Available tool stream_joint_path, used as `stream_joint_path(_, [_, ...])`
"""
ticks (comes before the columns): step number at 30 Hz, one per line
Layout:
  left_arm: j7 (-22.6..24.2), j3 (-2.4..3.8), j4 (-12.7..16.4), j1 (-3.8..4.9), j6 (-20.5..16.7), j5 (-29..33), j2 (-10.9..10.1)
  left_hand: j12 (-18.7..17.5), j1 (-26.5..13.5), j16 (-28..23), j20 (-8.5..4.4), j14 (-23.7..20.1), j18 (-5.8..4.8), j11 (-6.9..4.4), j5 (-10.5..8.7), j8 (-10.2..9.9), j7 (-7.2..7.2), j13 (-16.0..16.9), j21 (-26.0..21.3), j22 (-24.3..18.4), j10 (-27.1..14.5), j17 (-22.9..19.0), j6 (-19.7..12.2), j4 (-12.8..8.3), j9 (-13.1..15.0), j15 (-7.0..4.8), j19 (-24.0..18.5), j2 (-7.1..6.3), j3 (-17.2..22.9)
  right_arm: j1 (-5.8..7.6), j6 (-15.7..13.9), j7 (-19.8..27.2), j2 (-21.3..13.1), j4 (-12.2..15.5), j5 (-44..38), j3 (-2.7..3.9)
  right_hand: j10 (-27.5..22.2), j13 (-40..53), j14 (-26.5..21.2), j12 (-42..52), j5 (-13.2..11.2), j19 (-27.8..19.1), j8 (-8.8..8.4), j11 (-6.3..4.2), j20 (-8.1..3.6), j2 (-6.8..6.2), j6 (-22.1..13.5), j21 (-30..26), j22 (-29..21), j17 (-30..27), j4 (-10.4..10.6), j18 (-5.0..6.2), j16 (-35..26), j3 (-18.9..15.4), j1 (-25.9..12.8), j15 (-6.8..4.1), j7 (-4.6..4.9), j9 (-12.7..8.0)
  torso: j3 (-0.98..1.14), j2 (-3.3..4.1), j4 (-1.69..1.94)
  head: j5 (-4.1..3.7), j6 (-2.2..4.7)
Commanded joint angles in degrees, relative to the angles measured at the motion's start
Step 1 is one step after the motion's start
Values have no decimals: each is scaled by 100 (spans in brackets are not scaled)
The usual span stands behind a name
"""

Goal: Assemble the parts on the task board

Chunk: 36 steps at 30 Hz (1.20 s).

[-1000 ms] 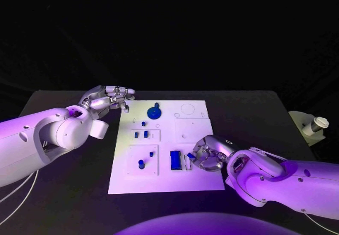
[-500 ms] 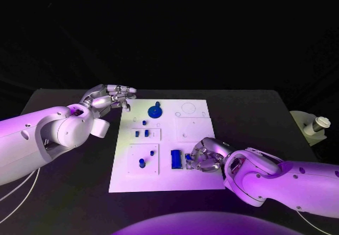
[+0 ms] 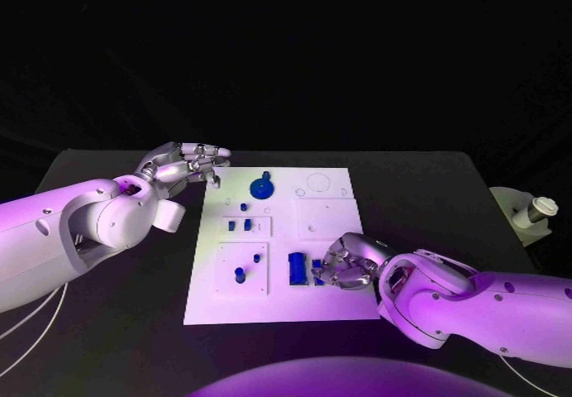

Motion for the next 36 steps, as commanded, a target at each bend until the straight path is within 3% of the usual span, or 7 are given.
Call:
stream_joint_path(1, [15,3,18,2,103,6,5,26,14,3,18,-25,78,-2,20,-36,3,-6,23,7,-47,-9,-24,6,-7,-5,-9,8,25,-8,51,32,16,5,-103,-1,23,284,469,-37,-81,611,-25,12,-17,-11,11,26,1508,792,49,-82,25,-107,-69,-22,38,-17,-1,-2,-2,-13,4])
stream_joint_path(2, [14,3,18,2,104,6,5,26,14,3,18,-25,78,-2,20,-36,3,-6,23,7,-47,-9,-24,6,-7,-5,-9,8,25,-8,46,35,17,4,-108,-1,17,279,467,-53,-283,611,-37,11,-16,3,12,26,1508,785,86,-82,21,-234,-125,-23,36,-29,0,-2,-2,-12,3])
stream_joint_path(5, [11,3,18,2,105,6,5,28,6,5,19,-23,78,0,19,-36,4,-7,25,10,-50,-10,-25,10,-8,-4,-11,10,27,-8,43,48,19,5,-119,-1,16,280,467,-58,-393,611,-47,11,-17,30,14,26,1508,785,95,-82,20,-340,-174,-25,33,-41,0,0,-2,-12,4])
stream_joint_path(12, [0,3,17,2,105,6,2,31,-2,6,21,-22,77,1,20,-37,5,-8,27,12,-53,-12,-26,16,-9,-2,-14,15,32,-8,81,92,-27,20,-130,-1,13,277,467,-66,-382,611,-53,7,-18,36,11,26,1508,784,72,-82,19,-367,-118,-27,30,-46,-1,-5,1,-5,4])
stream_joint_path(17, [-6,3,19,2,101,3,-8,31,-2,6,21,-22,77,1,20,-37,5,-8,27,12,-53,-12,-26,16,-9,-2,-14,15,32,-7,186,211,-129,68,-131,-1,11,283,468,-65,-345,611,-63,7,-20,0,8,26,1508,789,16,-82,21,-450,143,-28,32,-58,3,-6,0,10,6])
stream_joint_path(28, [-17,-2,16,1,100,-4,-21,31,-2,6,21,-22,77,1,20,-37,5,-8,27,12,-53,-12,-26,16,-9,-2,-14,15,32,-8,424,573,-308,180,-53,-2,12,298,471,-57,-708,611,-83,16,-12,-44,23,26,1508,803,84,-82,24,-732,334,-20,41,-90,6,-3,-6,35,15])
stream_joint_path(36, [-17,-14,5,-5,106,-5,-19,36,-4,8,22,-20,78,0,20,-38,4,-9,30,15,-56,-14,-27,16,-9,-2,-16,19,39,-8,486,643,-377,165,-20,-2,11,297,471,-61,-744,611,-85,17,-11,-23,28,26,1508,804,93,-82,25,-772,311,-19,40,-94,0,-1,-1,34,3])
